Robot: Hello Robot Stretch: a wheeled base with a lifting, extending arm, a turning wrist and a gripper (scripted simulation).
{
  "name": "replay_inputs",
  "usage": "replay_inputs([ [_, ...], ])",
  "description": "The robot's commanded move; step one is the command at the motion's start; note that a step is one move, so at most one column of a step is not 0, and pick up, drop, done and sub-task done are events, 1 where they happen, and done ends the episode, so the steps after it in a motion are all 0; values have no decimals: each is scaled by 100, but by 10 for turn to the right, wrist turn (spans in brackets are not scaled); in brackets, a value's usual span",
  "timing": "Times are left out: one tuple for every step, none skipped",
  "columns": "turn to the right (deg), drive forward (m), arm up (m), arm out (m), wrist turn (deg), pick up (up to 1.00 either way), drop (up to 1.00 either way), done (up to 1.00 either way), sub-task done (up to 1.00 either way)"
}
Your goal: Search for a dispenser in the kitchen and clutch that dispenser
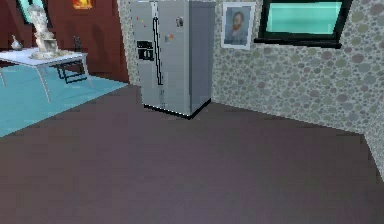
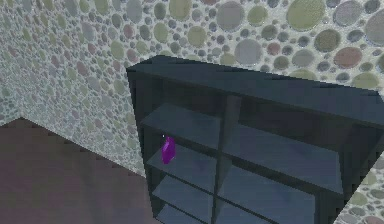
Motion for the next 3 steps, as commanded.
replay_inputs([
  [0,0,18,0,0,0,0,0,0],
  [0,0,0,50,0,0,0,0,0],
  [0,0,0,0,450,0,0,0,0],
])
